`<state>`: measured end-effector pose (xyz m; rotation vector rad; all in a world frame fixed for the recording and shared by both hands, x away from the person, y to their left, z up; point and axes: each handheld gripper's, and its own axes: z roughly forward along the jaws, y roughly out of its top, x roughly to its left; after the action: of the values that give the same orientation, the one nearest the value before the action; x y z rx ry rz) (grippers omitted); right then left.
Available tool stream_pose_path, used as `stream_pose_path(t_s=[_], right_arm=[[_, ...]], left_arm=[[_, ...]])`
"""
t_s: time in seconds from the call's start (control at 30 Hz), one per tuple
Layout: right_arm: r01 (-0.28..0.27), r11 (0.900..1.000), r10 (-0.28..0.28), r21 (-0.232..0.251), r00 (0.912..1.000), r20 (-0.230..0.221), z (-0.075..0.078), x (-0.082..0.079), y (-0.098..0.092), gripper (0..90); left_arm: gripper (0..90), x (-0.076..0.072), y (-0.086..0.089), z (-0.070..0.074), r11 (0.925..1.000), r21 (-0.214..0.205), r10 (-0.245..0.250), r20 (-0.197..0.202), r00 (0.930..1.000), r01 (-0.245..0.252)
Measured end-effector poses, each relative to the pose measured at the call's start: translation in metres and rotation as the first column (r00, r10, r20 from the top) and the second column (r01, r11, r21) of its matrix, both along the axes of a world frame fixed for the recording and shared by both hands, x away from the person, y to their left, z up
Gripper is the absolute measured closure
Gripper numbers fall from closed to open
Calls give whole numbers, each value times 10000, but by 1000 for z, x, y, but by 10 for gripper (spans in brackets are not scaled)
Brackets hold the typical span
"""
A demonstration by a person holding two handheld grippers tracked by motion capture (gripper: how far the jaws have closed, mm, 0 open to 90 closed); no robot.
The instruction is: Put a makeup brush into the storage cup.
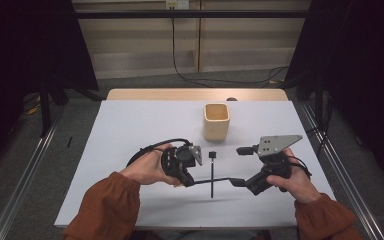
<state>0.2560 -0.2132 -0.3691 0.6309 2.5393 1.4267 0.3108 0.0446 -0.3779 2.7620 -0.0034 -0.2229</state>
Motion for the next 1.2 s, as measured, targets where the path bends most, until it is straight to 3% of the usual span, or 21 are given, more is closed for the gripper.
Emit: stream_pose_path(t_s=[0.27,0.43,0.63,0.87,0.97,1.07,1.1,1.2], right_arm=[[-731,9931,694,-919,9967,-432,12,9,16,100],[-733,9871,575,-1424,9921,-1114,15,14,20,83],[-1229,9682,957,-2179,9867,-1312,18,19,24,103],[-1637,9247,1105,-3436,9793,-1694,21,26,30,123],[-1928,8996,1253,-3918,9735,-1912,19,28,32,112],[-2181,8634,1233,-4548,9656,-2289,18,29,36,110],[-2266,8418,1181,-4899,9629,-2426,17,28,39,108],[-2460,8078,1210,-5356,9586,-2578,18,29,43,122]], left_arm=[[838,1,1,2,10000,62,-32,-34,10000,32],[838,0,1,3,9999,115,-79,44,10000,78],[838,0,-1,2,9998,190,-100,20,9999,99],[838,1,-3,0,9994,348,-90,3,10000,90],[838,0,-4,0,9988,465,-121,-20,9999,122],[838,0,-4,0,9986,506,-156,-34,9999,158],[838,0,-4,0,9986,489,-197,-38,9998,199],[838,-1,-5,-1,9991,407,-138,-26,9999,139]])
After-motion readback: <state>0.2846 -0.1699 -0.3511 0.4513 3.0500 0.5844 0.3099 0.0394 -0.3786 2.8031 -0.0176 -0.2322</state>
